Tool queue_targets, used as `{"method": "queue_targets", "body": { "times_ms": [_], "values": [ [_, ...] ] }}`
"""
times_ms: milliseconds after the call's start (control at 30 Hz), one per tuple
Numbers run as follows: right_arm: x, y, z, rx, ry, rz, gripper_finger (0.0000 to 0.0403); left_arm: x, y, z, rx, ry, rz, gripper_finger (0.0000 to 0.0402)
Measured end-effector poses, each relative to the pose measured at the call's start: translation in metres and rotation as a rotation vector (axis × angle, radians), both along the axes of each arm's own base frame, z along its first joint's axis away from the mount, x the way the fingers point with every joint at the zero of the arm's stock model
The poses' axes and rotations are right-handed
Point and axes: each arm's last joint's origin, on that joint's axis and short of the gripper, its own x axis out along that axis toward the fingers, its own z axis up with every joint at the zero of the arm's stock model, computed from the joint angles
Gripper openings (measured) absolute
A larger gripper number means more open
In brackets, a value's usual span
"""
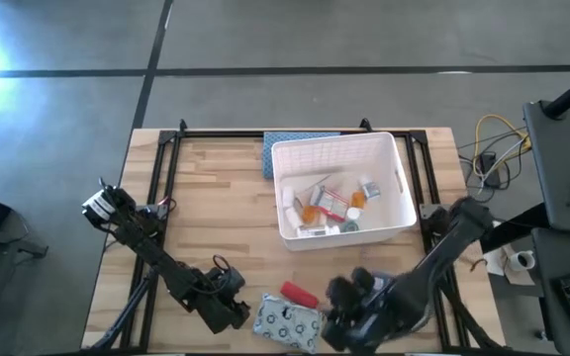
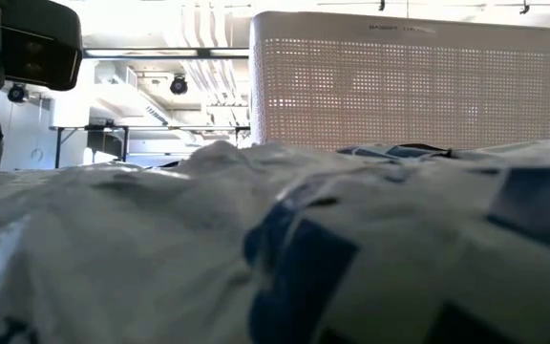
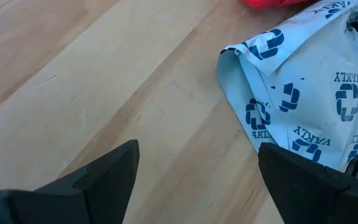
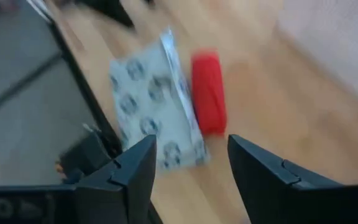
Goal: Pick & place medical supplies in basket/bin
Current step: Put the red bandage into the white bin
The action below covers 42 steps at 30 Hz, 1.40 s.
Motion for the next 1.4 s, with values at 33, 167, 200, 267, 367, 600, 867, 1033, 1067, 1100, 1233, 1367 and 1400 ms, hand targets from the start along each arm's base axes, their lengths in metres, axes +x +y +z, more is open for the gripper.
{"method": "queue_targets", "body": {
  "times_ms": [33,167,200,267,367,600,867,1033,1067,1100,1233,1367,1400],
  "values": [
    [0.004,0.003,-0.015,0.000,0.028,-0.018,0.0186,0.000,0.000,0.000,0.000,0.000,0.000,0.0308],
    [0.021,0.010,-0.058,-0.016,0.075,-0.066,0.0183,0.000,0.000,0.000,0.000,0.000,0.000,0.0308],
    [0.026,0.010,-0.067,-0.024,0.085,-0.085,0.0183,0.000,0.000,0.000,-0.001,0.000,0.000,0.0308],
    [0.034,0.008,-0.084,-0.046,0.111,-0.119,0.0183,0.000,0.000,0.000,-0.001,0.000,0.000,0.0308],
    [0.048,0.005,-0.101,-0.066,0.130,-0.122,0.0183,0.000,0.000,0.000,-0.001,0.000,0.000,0.0308],
    [0.085,-0.008,-0.120,-0.133,0.159,-0.033,0.0183,0.001,-0.001,0.000,-0.007,-0.005,-0.001,0.0308],
    [0.116,-0.020,-0.142,-0.121,0.267,0.125,0.0183,0.001,-0.001,0.000,-0.007,-0.005,-0.001,0.0308],
    [0.121,-0.017,-0.152,-0.137,0.287,0.150,0.0182,0.000,-0.001,0.000,-0.007,-0.005,-0.002,0.0308],
    [0.122,-0.018,-0.153,-0.134,0.291,0.141,0.0182,0.000,-0.001,0.000,-0.006,-0.004,-0.002,0.0308],
    [0.122,-0.019,-0.154,-0.129,0.295,0.126,0.0182,0.000,-0.001,0.000,-0.007,-0.005,-0.002,0.0308],
    [0.120,-0.030,-0.156,-0.152,0.359,0.078,0.0172,0.000,-0.001,0.000,-0.006,-0.005,-0.004,0.0308],
    [0.120,-0.046,-0.160,-0.157,0.437,0.038,0.0149,0.000,-0.001,0.000,-0.004,-0.004,-0.005,0.0308],
    [0.119,-0.049,-0.159,-0.158,0.455,0.043,0.0141,0.000,-0.001,0.000,-0.004,-0.005,-0.006,0.0308]
  ]
}}
